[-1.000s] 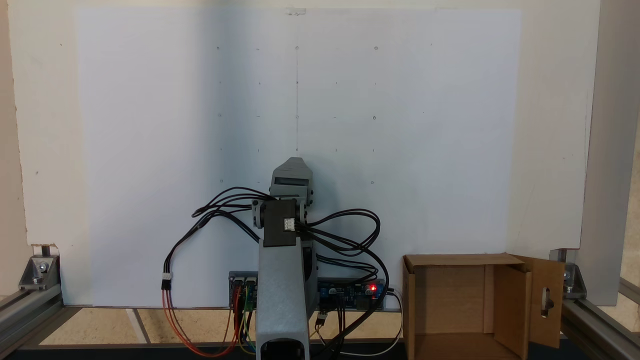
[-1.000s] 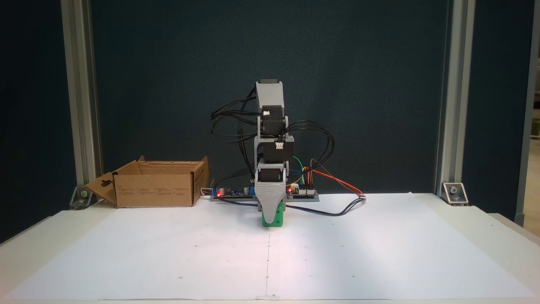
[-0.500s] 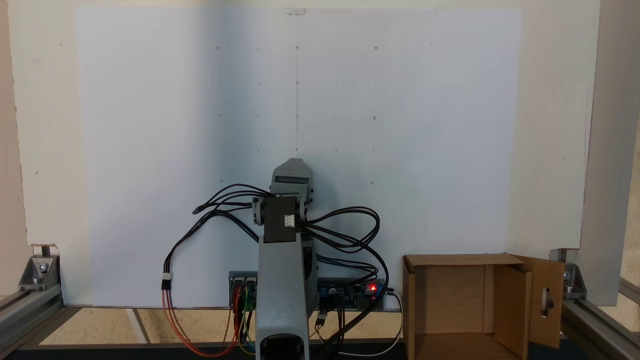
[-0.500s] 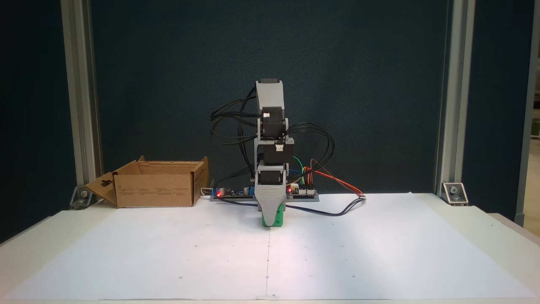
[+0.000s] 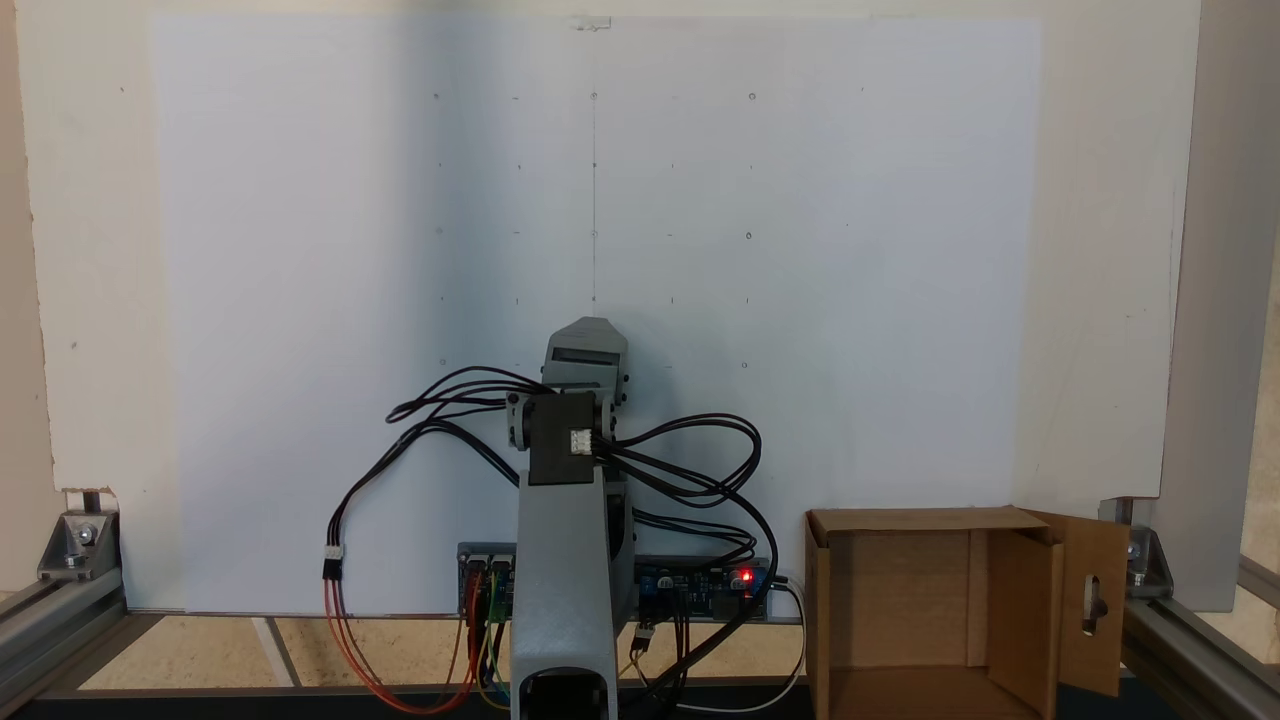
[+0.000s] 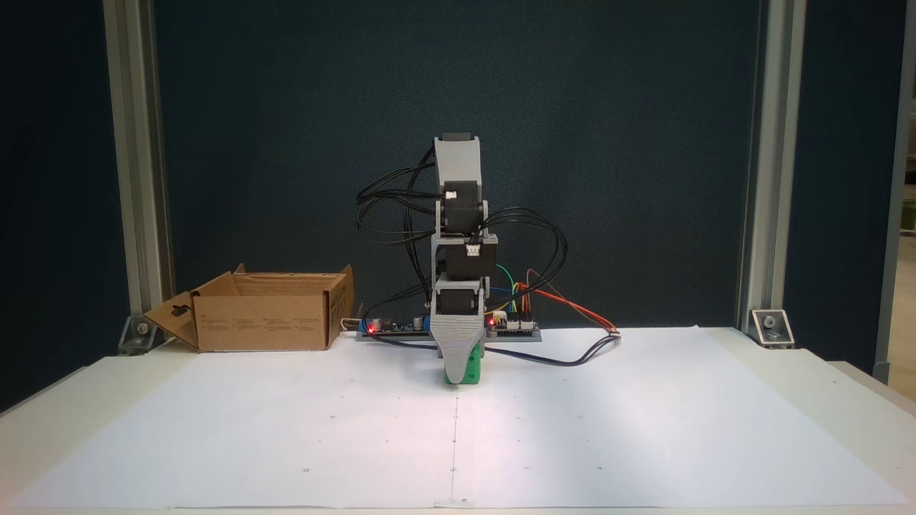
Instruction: Grasp a green dice and put it in the bin.
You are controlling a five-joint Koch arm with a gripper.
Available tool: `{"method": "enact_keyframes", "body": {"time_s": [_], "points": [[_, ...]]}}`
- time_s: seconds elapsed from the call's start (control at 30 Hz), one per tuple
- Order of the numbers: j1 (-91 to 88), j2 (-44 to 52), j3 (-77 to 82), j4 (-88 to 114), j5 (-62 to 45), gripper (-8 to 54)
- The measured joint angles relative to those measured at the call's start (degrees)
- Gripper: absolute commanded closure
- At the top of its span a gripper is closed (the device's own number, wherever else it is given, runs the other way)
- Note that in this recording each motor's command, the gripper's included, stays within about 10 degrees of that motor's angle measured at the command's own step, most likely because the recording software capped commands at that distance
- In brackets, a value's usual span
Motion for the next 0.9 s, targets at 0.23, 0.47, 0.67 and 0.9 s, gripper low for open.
{"method": "enact_keyframes", "body": {"time_s": [0.23,0.47,0.67,0.9], "points": [[0.0,0.0,0.88,0.0,0.09,27.2],[0.26,0.0,0.88,-1.76,1.67,34.0],[0.88,0.0,-12.57,10.81,1.93,34.0],[0.35,0.0,-38.06,32.08,4.75,34.0]]}}
